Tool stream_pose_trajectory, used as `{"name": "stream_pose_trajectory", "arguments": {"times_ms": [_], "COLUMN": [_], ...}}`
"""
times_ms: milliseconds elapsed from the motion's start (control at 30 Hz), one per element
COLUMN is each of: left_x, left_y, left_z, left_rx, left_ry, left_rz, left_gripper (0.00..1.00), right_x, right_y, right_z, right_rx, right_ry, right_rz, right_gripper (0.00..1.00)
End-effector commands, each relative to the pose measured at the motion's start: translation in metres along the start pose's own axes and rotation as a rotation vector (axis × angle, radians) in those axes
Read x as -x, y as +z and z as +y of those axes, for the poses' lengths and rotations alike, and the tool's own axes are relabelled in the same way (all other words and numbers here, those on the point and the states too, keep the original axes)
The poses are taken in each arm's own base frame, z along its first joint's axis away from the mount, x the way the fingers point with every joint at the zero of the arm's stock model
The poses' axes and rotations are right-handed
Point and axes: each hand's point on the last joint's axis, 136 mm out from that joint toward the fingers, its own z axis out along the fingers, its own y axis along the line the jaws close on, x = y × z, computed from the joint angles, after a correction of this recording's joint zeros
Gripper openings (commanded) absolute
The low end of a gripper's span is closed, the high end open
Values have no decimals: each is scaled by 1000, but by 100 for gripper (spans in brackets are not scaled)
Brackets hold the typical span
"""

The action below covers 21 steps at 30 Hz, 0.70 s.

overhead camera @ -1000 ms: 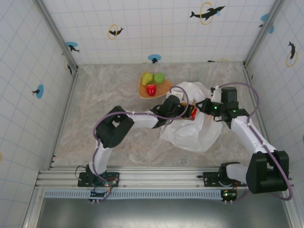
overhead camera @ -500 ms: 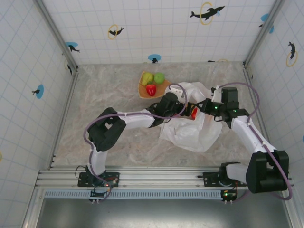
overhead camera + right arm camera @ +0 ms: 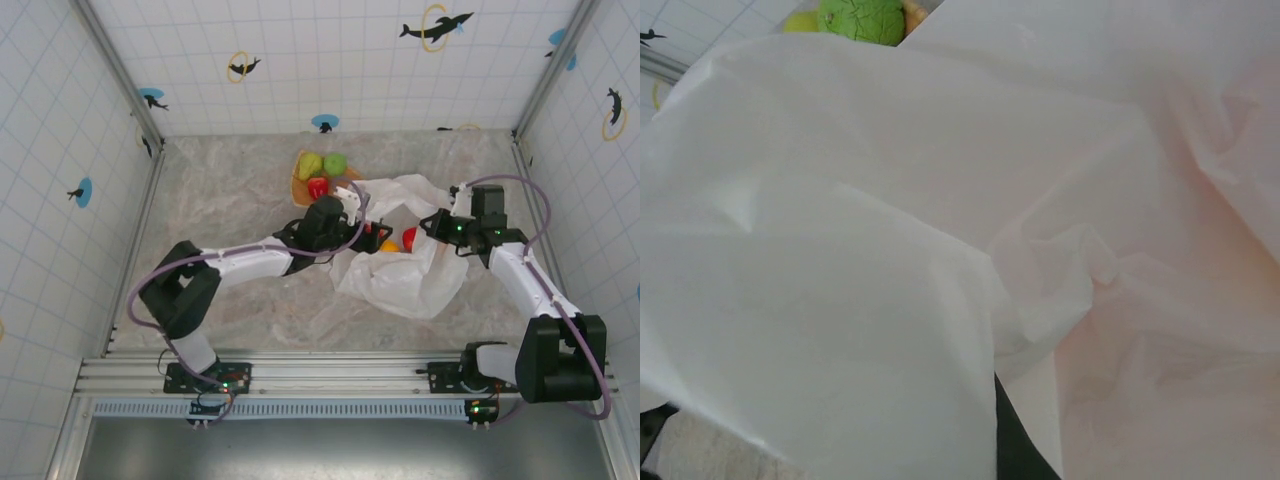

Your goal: Place the fruits into the plastic bag

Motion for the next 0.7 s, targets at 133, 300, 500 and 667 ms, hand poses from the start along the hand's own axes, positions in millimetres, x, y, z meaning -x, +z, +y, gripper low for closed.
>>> {"name": "stream_pose_trajectory", "arguments": {"times_ms": [133,300,500,667], "left_x": [-65,-94,-97,-91], "left_y": [-48,-73,-89,-74], "left_z": [2,28,60,79], "left_rx": [-10,88,202,258], "left_ry": [36,14,-86,-176], "left_rz": [183,220,174,196], "left_gripper": [93,93,85,72], "right_x": [0,0,-2,-1], "right_y": [3,5,5,5], "right_z": [-5,-5,-6,-5], "right_rx": [-8,-1,-4,3], "right_ry": [-2,5,8,10], "right_rz": [5,5,7,6], "right_gripper": [3,3,3,3]}}
